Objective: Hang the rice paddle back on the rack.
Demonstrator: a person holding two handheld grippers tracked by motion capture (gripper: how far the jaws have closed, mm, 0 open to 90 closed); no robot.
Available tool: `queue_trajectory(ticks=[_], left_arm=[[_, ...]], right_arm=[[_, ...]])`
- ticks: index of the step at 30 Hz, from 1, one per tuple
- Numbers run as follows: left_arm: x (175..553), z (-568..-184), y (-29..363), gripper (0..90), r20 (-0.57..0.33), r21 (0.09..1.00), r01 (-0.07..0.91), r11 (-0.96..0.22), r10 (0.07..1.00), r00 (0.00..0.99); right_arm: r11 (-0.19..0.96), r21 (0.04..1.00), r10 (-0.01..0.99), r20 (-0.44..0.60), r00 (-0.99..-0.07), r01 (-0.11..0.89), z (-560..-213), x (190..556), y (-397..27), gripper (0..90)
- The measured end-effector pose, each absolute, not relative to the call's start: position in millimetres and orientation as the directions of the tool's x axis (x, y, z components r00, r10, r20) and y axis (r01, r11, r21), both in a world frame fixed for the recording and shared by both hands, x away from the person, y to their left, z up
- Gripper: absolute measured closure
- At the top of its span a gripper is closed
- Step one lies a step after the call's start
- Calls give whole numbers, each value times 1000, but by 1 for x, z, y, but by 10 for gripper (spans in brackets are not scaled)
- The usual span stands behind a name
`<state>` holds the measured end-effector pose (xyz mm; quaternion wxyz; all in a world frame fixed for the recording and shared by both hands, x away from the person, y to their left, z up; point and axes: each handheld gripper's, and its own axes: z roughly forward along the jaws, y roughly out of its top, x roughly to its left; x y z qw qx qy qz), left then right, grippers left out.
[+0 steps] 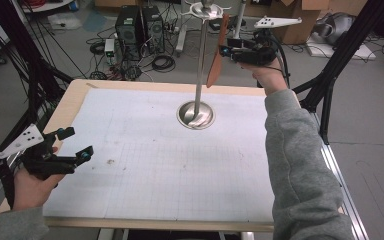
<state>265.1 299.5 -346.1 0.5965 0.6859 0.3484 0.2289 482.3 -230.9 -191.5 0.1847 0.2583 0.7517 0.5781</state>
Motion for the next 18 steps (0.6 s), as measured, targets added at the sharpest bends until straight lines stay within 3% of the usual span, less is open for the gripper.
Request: queue_trajectory(ticks=[10,18], left_arm=[[265,-344,292,26,-89,979,197,-60,741,666],[269,-344,285,26,-85,978,199,-71,730,678]], right_arm=[[215,958,597,23,-802,188,-200,473,-232,317],[246,948,599,15,-801,202,-205,465,-233,100]])
